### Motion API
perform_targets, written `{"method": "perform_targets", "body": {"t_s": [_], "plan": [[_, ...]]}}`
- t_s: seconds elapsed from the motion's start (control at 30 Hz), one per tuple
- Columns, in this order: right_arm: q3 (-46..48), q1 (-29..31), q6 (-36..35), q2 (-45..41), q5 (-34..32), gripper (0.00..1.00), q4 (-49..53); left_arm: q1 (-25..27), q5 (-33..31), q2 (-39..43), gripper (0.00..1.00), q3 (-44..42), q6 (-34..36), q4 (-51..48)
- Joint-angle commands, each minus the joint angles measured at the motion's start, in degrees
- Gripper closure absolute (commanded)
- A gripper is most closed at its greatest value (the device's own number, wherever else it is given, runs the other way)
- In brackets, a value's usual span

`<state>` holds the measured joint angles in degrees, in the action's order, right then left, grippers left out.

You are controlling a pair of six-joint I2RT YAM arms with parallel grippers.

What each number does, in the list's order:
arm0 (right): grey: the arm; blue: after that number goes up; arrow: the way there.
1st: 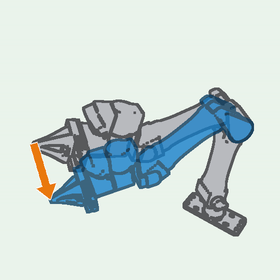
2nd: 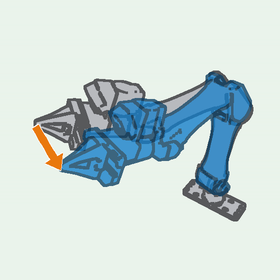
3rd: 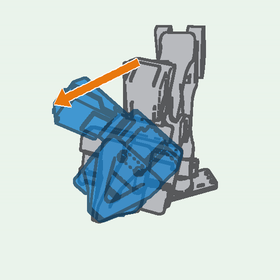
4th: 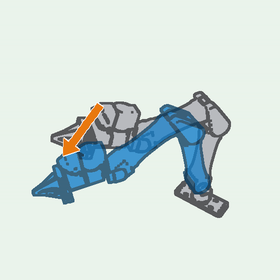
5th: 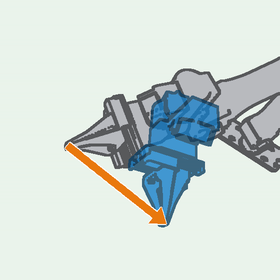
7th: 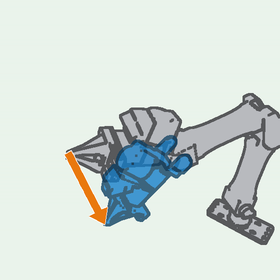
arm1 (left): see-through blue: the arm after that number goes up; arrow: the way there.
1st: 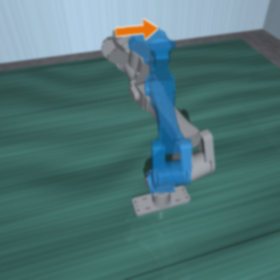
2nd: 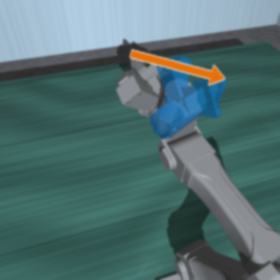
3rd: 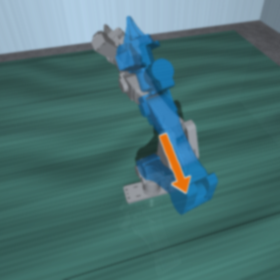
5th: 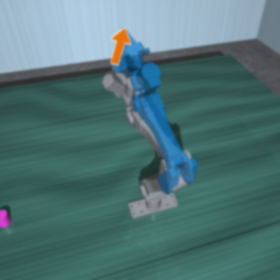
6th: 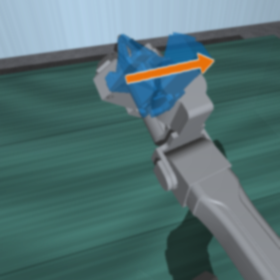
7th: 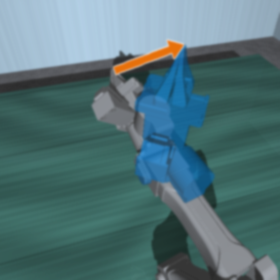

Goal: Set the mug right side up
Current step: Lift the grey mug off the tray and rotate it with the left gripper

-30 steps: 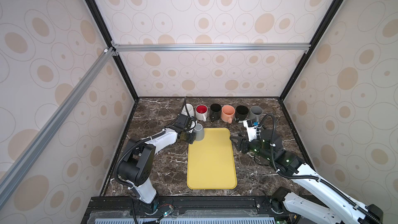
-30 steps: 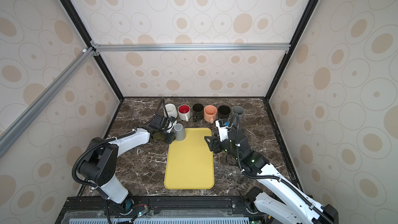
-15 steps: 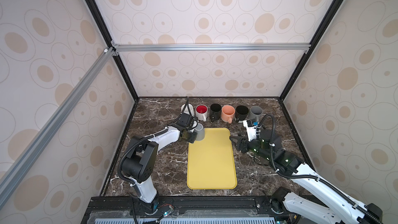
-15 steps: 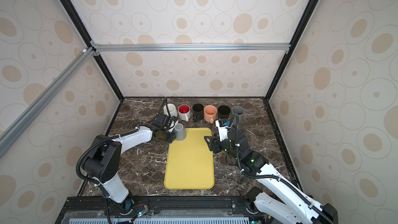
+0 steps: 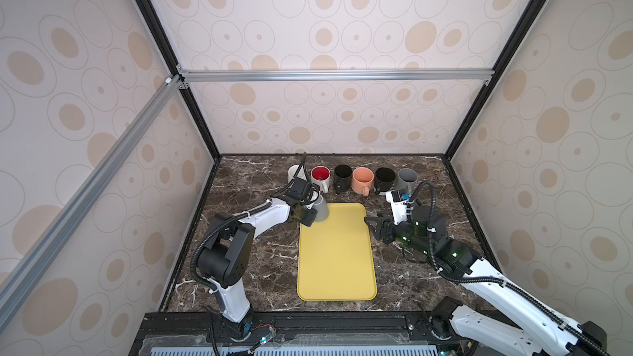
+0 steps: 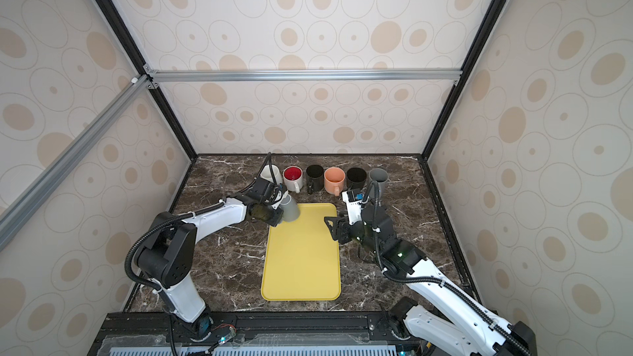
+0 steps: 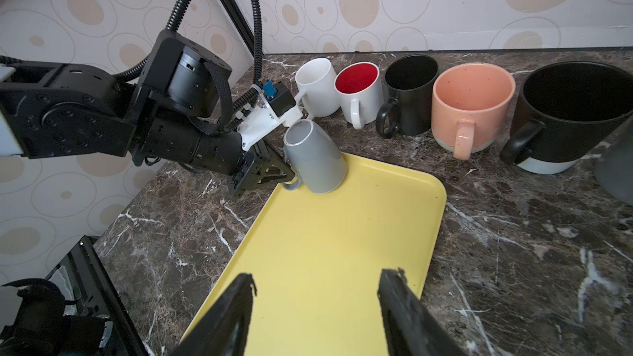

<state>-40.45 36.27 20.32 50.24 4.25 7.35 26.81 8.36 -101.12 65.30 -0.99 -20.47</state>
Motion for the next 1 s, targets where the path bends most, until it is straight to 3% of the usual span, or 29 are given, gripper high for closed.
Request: {"method": "perform_targets", "body": {"t_s": [0.0,0.03,0.3,0.57,0.77,0.97], "plan": [[0.9,-0.1,0.4,-0.1,0.1,0.38,-1.2,0.4,-0.8,-1.2,0.95,1.9,0.9,-1.5],[0.9,-0.1,0.5,-0.1,0.1,0.38,-1.2,0.5,-1.0,-1.1,1.0,1.8,0.8,-1.5],[1.4,-0.1,2.3,0.7,2.1,0.39,-2.0,2.6,-1.7,2.0,1.0,1.9,-1.1,-1.6],[2.5,-0.1,5.2,-2.7,3.3,0.39,-3.1,5.5,3.1,13.3,1.0,-1.4,-7.9,3.4],[3.6,-0.1,10.1,-5.3,6.0,0.39,-6.6,6.0,7.1,29.2,1.0,-12.2,-19.7,21.7],[4.7,-0.1,18.4,-5.5,11.1,0.4,-15.2,6.0,13.9,41.3,1.0,-25.4,-38.8,52.1]]}}
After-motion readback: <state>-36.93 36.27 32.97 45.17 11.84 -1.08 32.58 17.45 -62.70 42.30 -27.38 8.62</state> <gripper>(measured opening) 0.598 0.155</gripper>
